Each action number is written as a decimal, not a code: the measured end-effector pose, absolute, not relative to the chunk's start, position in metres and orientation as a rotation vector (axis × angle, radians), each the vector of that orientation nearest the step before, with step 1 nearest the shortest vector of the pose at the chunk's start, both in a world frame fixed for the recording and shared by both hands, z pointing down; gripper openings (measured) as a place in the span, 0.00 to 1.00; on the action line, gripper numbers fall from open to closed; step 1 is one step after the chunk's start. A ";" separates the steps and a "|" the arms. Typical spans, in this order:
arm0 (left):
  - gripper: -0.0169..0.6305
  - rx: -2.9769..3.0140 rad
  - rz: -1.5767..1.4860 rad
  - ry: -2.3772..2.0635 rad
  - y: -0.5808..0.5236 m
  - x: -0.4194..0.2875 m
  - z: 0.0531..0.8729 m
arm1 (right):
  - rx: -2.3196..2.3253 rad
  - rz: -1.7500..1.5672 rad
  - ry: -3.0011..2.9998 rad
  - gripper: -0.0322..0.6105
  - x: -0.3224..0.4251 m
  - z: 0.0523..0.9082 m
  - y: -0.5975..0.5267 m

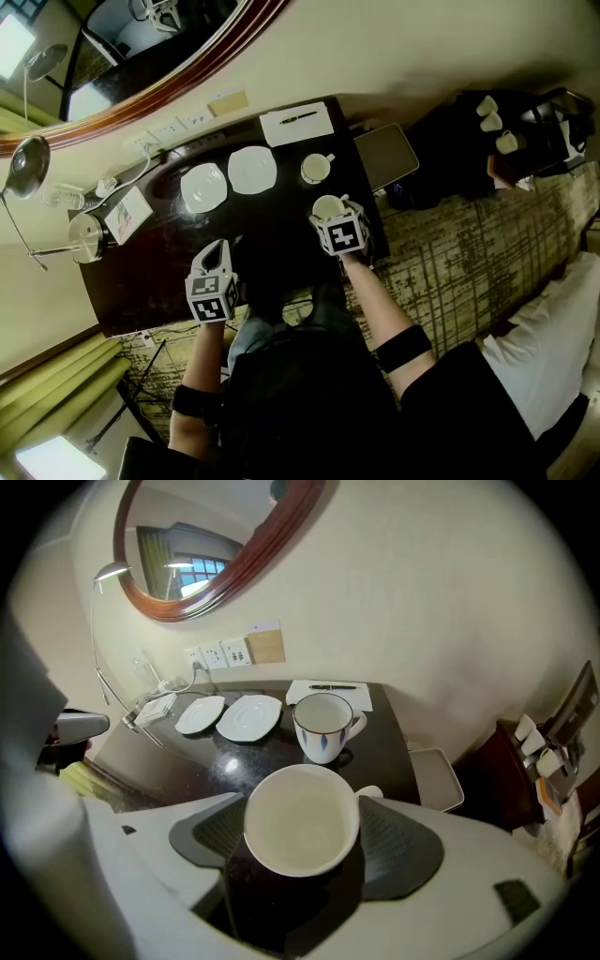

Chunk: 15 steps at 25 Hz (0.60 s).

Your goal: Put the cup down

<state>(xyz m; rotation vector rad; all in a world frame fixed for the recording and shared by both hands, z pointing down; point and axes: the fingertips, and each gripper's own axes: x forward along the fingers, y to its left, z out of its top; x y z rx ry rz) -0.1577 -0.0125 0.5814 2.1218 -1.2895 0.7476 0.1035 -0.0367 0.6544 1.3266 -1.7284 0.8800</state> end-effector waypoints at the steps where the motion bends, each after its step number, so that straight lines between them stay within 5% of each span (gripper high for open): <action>1: 0.03 2.123 0.745 -1.293 -0.012 -0.158 0.581 | 1.314 0.861 -1.742 0.66 0.103 0.650 -0.036; 15: 0.03 2.099 0.670 -1.325 -0.004 -0.169 0.580 | 0.949 0.553 -2.056 0.65 0.014 0.573 -0.032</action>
